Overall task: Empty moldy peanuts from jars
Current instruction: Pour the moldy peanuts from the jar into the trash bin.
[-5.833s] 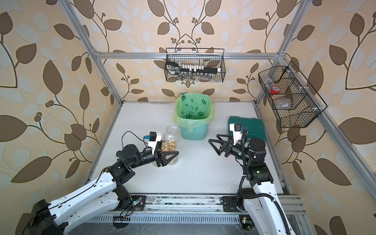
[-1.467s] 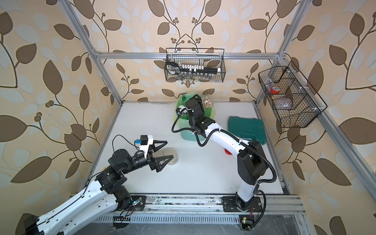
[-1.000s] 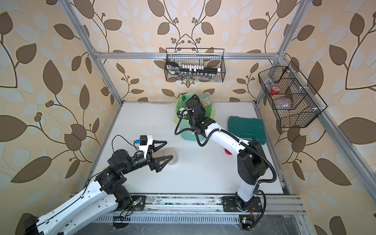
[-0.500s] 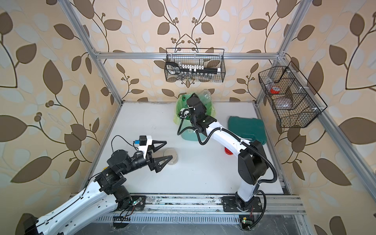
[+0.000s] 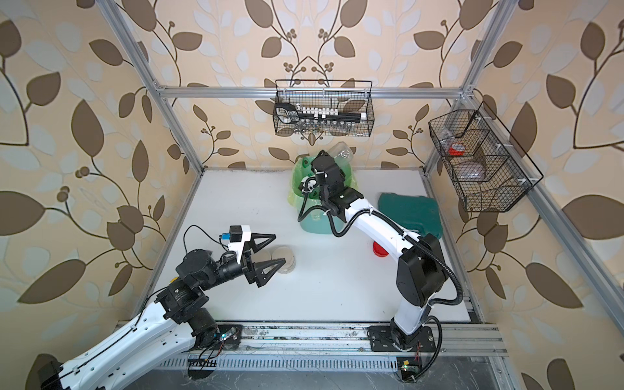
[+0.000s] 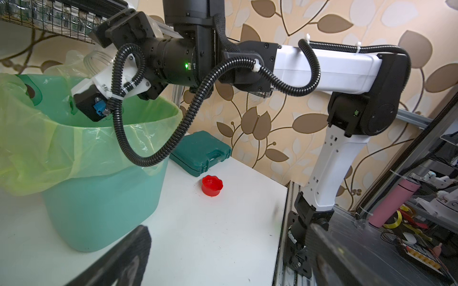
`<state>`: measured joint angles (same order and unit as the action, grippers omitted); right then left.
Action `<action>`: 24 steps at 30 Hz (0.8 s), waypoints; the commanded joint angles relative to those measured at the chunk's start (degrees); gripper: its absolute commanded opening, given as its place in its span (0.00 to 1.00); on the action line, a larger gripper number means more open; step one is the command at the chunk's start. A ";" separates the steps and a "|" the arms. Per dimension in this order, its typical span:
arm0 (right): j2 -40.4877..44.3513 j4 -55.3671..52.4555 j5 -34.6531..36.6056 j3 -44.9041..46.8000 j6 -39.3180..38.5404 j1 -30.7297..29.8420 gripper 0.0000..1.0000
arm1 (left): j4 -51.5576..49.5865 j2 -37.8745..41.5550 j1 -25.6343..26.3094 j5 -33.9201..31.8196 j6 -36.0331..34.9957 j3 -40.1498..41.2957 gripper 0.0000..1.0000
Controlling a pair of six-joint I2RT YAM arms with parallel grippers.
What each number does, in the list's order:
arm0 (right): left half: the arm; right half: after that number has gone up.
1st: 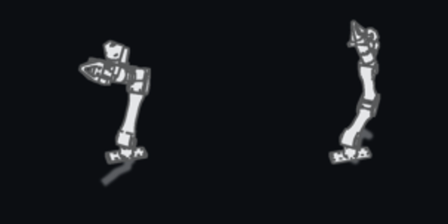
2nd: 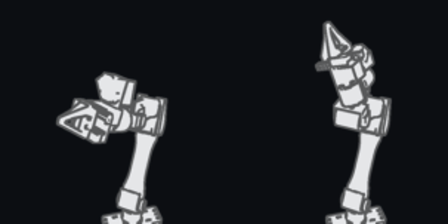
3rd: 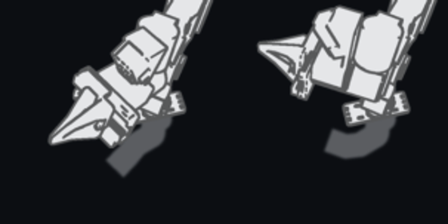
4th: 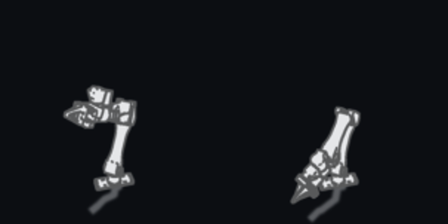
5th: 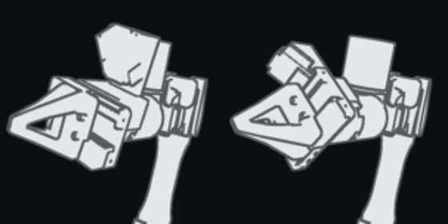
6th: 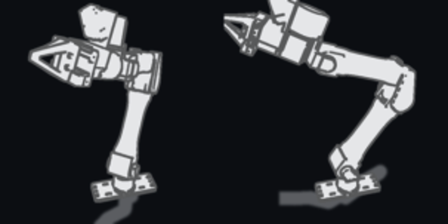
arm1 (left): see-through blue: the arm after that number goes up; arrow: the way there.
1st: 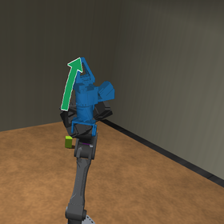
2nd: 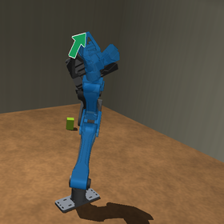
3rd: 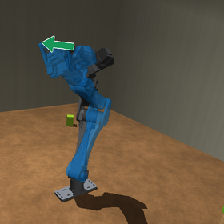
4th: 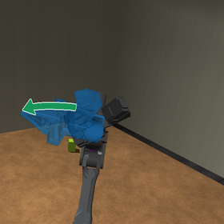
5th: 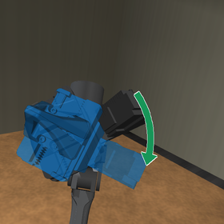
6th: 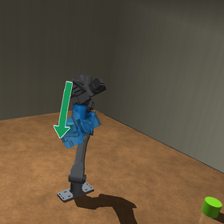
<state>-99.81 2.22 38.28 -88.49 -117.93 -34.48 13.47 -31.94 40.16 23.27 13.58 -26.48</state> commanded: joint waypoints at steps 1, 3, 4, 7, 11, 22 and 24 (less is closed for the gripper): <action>1.44 -1.34 -1.09 -2.22 -0.23 0.27 0.00 | 1.38 1.08 0.09 -1.11 -0.91 0.32 0.99; 1.60 -1.78 -1.92 -2.28 2.33 0.21 0.00 | 1.24 1.27 0.11 -1.12 -0.92 0.35 0.99; 1.66 -2.24 -2.30 -2.66 5.01 0.18 0.00 | 1.29 1.36 0.16 -1.13 -0.84 0.35 0.99; 1.46 -4.90 -2.42 -5.01 15.44 0.08 0.00 | 1.12 1.45 0.10 -1.03 -0.84 0.30 0.99; 2.65 -8.97 -2.51 -7.15 29.66 0.03 0.00 | 1.03 1.62 0.14 -1.12 -0.84 0.32 0.99; 11.37 -15.89 -9.65 -4.84 69.50 -0.34 0.00 | 2.39 -0.58 0.10 -0.68 -0.45 0.38 0.99; 14.21 -17.02 -14.56 -3.81 76.52 0.14 0.00 | 2.52 -0.75 0.14 -0.74 -0.49 0.47 0.99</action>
<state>-89.97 -12.38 30.48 -93.27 -57.69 -34.94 13.45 -32.71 40.16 23.29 13.61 -26.13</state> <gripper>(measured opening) 0.663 0.989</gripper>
